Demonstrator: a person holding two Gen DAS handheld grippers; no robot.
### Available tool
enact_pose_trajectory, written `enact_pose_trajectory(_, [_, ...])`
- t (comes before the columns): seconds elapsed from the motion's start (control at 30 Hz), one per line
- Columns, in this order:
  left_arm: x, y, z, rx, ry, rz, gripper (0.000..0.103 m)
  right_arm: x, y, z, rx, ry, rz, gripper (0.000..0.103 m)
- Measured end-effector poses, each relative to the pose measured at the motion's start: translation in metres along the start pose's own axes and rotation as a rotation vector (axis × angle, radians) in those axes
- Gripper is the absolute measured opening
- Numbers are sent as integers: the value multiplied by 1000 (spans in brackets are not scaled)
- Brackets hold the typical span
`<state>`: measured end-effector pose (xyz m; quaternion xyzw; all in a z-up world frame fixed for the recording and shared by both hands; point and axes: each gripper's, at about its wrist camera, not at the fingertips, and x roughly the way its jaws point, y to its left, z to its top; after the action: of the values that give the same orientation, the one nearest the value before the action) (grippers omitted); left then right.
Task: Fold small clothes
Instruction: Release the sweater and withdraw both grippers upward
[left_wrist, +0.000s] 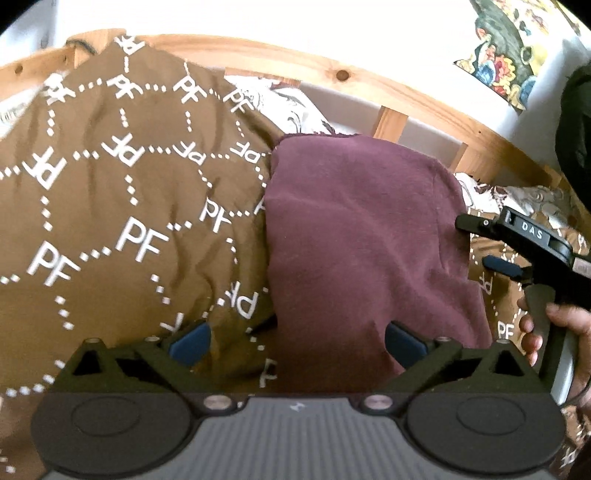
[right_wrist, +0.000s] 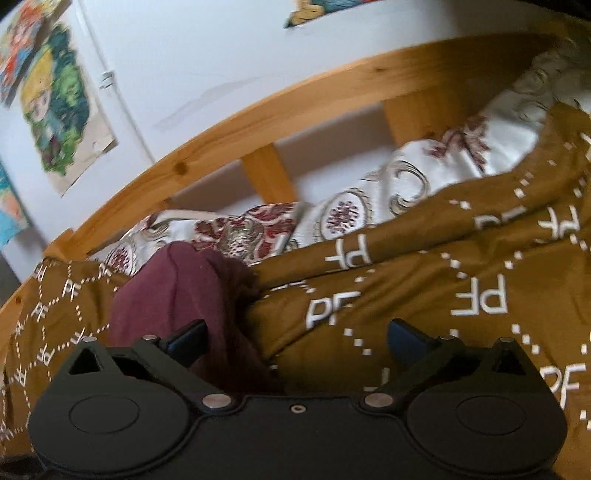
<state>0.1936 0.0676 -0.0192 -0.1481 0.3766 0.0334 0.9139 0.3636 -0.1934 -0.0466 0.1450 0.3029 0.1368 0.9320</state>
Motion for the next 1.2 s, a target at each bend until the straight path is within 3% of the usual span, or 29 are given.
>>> enact_pose_trajectory(0.3, [-41, -10, -11, 60, -66, 89, 102, -14, 4, -3, 11, -25, -36, 102])
enact_pose_trajectory(0.63, [-60, -16, -18, 14, -101, 87, 102, -79, -1, -9, -1, -68, -91, 102])
enact_pose_trajectory(0.8, [-62, -22, -19, -1, -112, 95, 102, -134, 7, -23, -57, -148, -80, 102])
enact_pose_trajectory(0.93, [-76, -36, -21, 50, -157, 110, 102, -170, 16, -32, -103, -236, -67, 102])
enact_pose_trajectory(1.2, [-110, -70, -38, 126, -248, 135, 102, -210, 30, -51, -229, -334, -33, 102])
